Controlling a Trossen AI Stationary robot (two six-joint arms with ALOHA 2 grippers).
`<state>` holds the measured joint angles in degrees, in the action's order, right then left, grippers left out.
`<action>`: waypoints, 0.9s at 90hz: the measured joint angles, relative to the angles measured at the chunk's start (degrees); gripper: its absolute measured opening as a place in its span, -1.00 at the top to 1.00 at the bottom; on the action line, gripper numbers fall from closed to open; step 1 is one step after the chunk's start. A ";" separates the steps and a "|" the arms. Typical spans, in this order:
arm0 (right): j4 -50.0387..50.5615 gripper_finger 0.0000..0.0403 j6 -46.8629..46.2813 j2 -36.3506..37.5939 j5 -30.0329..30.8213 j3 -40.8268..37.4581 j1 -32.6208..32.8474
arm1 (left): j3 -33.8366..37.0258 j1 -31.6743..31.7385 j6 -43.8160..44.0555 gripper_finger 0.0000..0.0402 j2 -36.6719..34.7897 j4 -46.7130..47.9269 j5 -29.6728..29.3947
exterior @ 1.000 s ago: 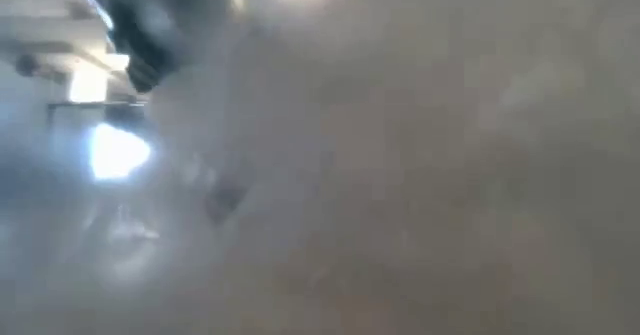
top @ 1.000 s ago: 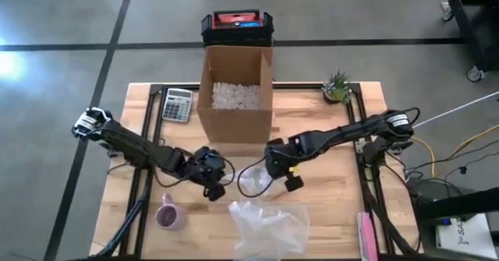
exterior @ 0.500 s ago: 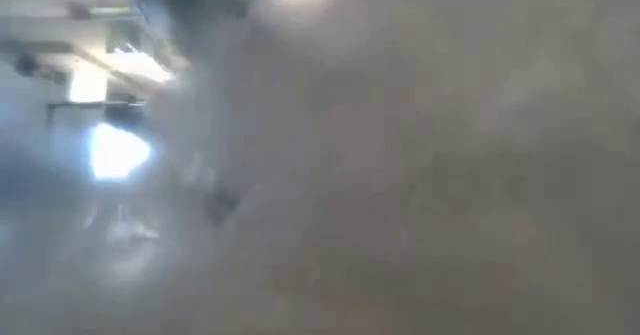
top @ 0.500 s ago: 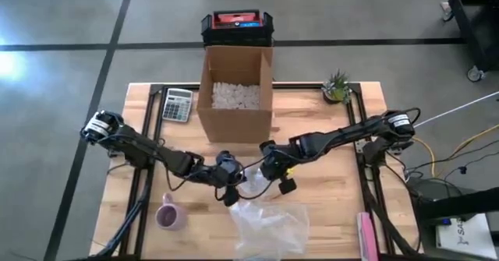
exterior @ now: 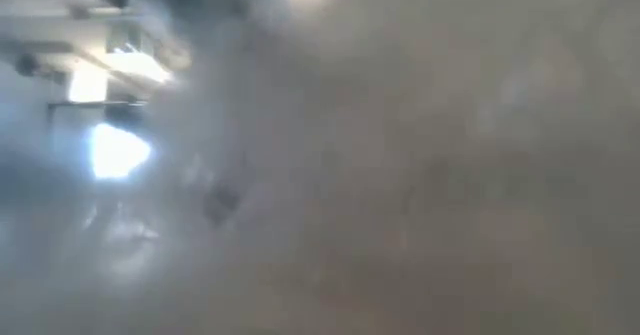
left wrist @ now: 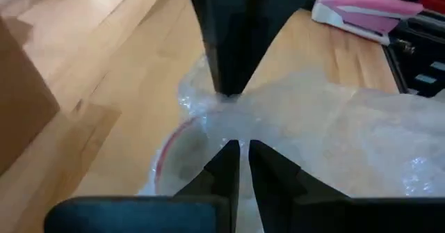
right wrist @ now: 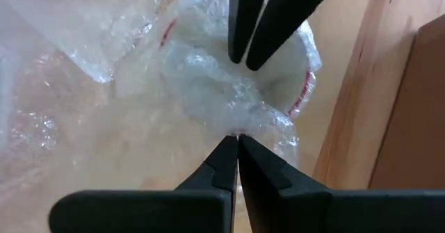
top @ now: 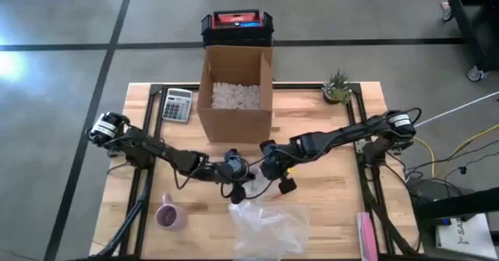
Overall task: Wrap mug
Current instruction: Wrap the white mug with the bubble wrap
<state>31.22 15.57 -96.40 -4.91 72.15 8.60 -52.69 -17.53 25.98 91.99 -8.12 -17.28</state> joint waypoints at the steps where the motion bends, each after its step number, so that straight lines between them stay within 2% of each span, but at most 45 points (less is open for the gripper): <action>1: 0.01 1.00 -0.05 -0.04 0.00 -0.04 0.00 | 0.00 0.11 -0.05 0.89 0.20 -0.34 0.00; 19: 0.29 1.00 -0.22 -0.08 0.01 -0.56 0.00 | 0.02 2.10 -1.19 0.89 3.58 -4.11 1.07; 33: 0.23 1.00 -0.59 -0.08 0.00 -0.56 0.00 | -0.17 3.13 1.42 0.89 5.25 -4.34 4.05; 55: 0.56 1.00 0.05 -0.06 0.03 -0.55 0.00 | -0.26 3.64 0.75 0.89 5.92 -3.04 3.87; 72: 6.69 1.00 0.11 1.06 0.03 3.77 0.00 | -0.16 3.68 -0.01 0.89 6.00 -2.38 3.25; 81: 5.41 1.00 0.11 1.40 0.01 5.36 0.02 | -0.15 3.73 -0.27 0.89 6.03 -2.29 3.21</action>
<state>36.63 15.68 -95.00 -4.91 77.52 8.62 -52.84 -13.80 25.71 98.02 -10.41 -14.06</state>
